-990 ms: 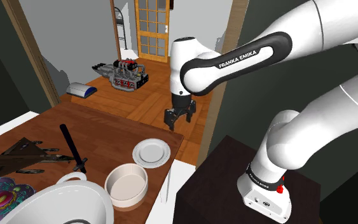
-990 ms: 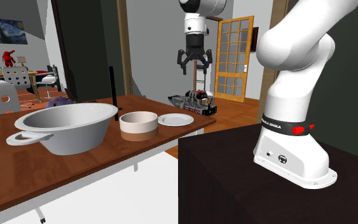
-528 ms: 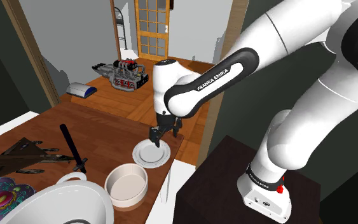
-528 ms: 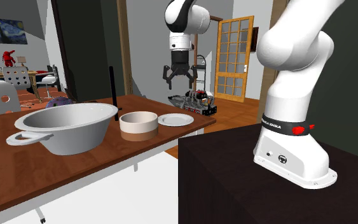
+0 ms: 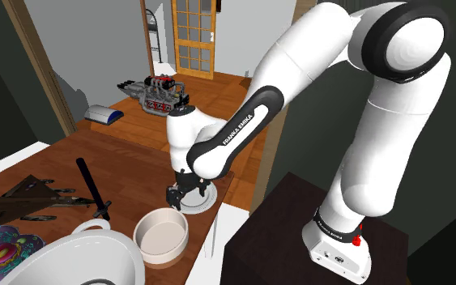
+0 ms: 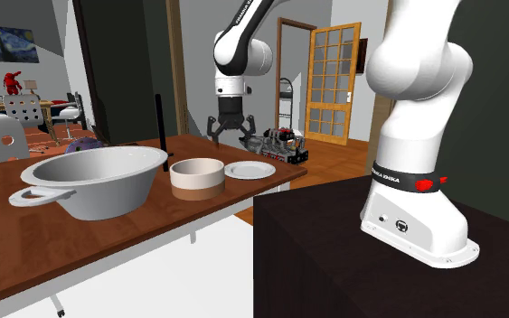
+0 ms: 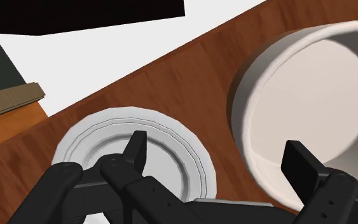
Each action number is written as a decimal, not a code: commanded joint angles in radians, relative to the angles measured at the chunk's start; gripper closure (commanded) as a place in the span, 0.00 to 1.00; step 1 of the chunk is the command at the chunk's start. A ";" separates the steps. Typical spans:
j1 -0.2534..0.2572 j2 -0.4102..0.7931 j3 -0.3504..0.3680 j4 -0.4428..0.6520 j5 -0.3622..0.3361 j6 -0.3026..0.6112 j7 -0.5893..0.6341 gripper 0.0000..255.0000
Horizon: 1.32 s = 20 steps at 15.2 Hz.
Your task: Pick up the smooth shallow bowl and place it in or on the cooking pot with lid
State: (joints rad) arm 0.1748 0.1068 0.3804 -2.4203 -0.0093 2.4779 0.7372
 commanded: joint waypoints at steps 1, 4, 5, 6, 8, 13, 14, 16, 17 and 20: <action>0.022 0.082 0.002 0.044 -0.047 0.034 0.059 0.00; 0.047 0.153 -0.010 0.080 -0.088 0.065 0.102 0.00; 0.050 0.165 -0.014 0.079 -0.095 0.077 0.108 0.00; 0.054 0.178 -0.018 0.079 -0.103 0.089 0.113 0.00; 0.061 0.203 -0.027 0.079 -0.120 0.113 0.125 0.00; 0.071 0.236 -0.040 0.080 -0.140 0.143 0.140 0.00; 0.071 0.236 -0.040 0.080 -0.140 0.143 0.140 0.00; 0.071 0.236 -0.040 0.080 -0.140 0.143 0.140 0.00; 0.071 0.236 -0.040 0.080 -0.140 0.143 0.140 0.00; 0.071 0.236 -0.040 0.080 -0.140 0.143 0.140 1.00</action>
State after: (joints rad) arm 0.2460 0.3425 0.3400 -2.3405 -0.1496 2.6207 0.8767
